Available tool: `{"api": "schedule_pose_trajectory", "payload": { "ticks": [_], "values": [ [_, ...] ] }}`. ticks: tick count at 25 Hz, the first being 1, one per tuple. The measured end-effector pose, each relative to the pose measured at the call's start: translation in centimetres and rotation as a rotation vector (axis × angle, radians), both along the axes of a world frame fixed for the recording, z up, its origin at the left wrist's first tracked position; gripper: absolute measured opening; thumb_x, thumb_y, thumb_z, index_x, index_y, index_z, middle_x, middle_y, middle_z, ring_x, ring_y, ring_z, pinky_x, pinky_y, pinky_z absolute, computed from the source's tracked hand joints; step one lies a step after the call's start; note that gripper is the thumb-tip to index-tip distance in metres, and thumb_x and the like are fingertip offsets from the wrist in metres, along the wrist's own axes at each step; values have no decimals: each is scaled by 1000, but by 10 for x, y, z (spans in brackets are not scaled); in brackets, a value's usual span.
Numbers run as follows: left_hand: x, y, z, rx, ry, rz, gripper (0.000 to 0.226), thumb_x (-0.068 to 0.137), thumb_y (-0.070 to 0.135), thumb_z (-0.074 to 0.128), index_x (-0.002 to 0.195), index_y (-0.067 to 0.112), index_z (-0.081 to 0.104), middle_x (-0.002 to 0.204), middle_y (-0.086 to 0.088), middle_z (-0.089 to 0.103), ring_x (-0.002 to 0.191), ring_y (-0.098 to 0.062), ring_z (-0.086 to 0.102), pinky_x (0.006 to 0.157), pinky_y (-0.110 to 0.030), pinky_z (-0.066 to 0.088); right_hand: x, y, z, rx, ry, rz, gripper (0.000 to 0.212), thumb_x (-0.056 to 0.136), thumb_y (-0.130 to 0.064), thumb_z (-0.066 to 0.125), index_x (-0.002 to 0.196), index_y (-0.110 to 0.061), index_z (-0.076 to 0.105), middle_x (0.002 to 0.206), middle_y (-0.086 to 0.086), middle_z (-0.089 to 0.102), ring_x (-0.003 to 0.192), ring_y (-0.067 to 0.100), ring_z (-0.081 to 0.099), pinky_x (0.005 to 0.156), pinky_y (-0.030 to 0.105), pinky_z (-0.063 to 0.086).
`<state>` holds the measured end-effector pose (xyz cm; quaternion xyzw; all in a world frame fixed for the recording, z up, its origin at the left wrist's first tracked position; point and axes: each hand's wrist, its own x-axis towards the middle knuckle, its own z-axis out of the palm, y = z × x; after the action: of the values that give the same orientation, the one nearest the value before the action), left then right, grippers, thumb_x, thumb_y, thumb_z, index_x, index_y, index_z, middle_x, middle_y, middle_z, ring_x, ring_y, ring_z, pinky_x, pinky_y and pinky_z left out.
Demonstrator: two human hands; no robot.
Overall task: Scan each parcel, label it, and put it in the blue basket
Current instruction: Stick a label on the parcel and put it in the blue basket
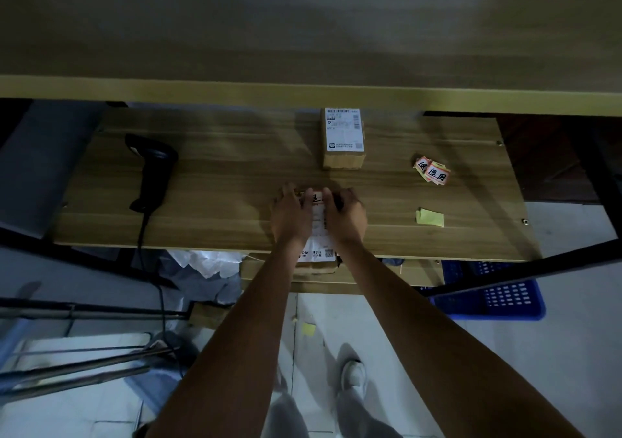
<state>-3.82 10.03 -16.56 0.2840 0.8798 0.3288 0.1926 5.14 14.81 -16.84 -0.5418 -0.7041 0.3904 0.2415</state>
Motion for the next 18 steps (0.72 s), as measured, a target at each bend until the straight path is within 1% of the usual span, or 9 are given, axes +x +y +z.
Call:
{"api": "schedule_pose_trajectory", "payload": {
  "ticks": [3, 4, 6, 8, 10, 11, 13, 15, 18],
  "values": [
    [-2, 0, 0, 22, -30, -4, 41, 100, 39, 40, 122, 6, 52, 122, -15, 58, 116, -32, 52, 94, -42, 45, 2, -2, 1, 16, -9, 17, 34, 100, -38, 42, 103, -15, 66, 104, 1, 61, 82, 13, 58, 57, 18, 36],
    [-2, -1, -1, 23, -28, -8, 42, 100, 40, 38, 121, 7, 53, 120, -15, 59, 115, -32, 53, 95, -43, 46, 2, -1, 1, 18, -17, 19, 34, 100, -37, 41, 102, -13, 66, 104, 3, 61, 81, 13, 57, 56, 18, 34],
    [-2, -1, -1, 15, -14, -15, 45, 101, 41, 34, 122, 6, 52, 117, -17, 62, 113, -34, 55, 95, -44, 46, 3, -1, -1, 20, -41, 10, 36, 101, -34, 39, 99, -10, 66, 105, 5, 61, 82, 19, 60, 59, 22, 34],
    [-1, -1, 0, 14, -1, -8, 40, 103, 33, 32, 121, 3, 52, 117, -19, 60, 113, -35, 53, 95, -41, 44, 2, -2, 0, 14, -56, -6, 38, 102, -32, 37, 95, -8, 66, 104, 7, 61, 84, 23, 62, 63, 24, 34],
    [0, -1, 2, 7, 20, -10, 35, 104, 26, 30, 117, 2, 52, 117, -20, 58, 112, -35, 52, 92, -38, 40, 2, -4, 1, 24, -47, -14, 41, 102, -36, 35, 92, -10, 64, 101, 5, 60, 82, 21, 62, 62, 26, 39],
    [1, -1, 4, -5, 40, -24, 36, 104, 27, 29, 115, 2, 53, 117, -20, 58, 111, -35, 52, 90, -36, 39, 2, -6, 3, 37, -42, -9, 42, 102, -41, 35, 92, -13, 64, 100, 3, 60, 80, 18, 61, 61, 27, 44],
    [1, -2, 3, 1, 43, -27, 41, 102, 36, 35, 119, 3, 52, 120, -19, 59, 113, -35, 53, 89, -36, 41, 2, -9, 5, 54, -42, 7, 42, 99, -49, 38, 94, -18, 65, 99, -2, 59, 77, 11, 58, 61, 26, 46],
    [3, -3, 3, 15, 25, 5, 52, 97, 48, 43, 127, 6, 50, 123, -18, 59, 114, -34, 54, 89, -39, 45, 3, -9, 6, 16, -20, 5, 39, 95, -52, 43, 96, -20, 66, 100, -4, 59, 74, 5, 56, 57, 21, 42],
    [3, -3, 2, 6, 9, 6, 53, 94, 52, 46, 126, 10, 48, 121, -16, 59, 113, -32, 54, 88, -40, 50, 4, -7, 6, -23, -9, -7, 41, 93, -54, 47, 101, -20, 67, 104, -4, 58, 74, 3, 54, 56, 16, 38]
  ]
}}
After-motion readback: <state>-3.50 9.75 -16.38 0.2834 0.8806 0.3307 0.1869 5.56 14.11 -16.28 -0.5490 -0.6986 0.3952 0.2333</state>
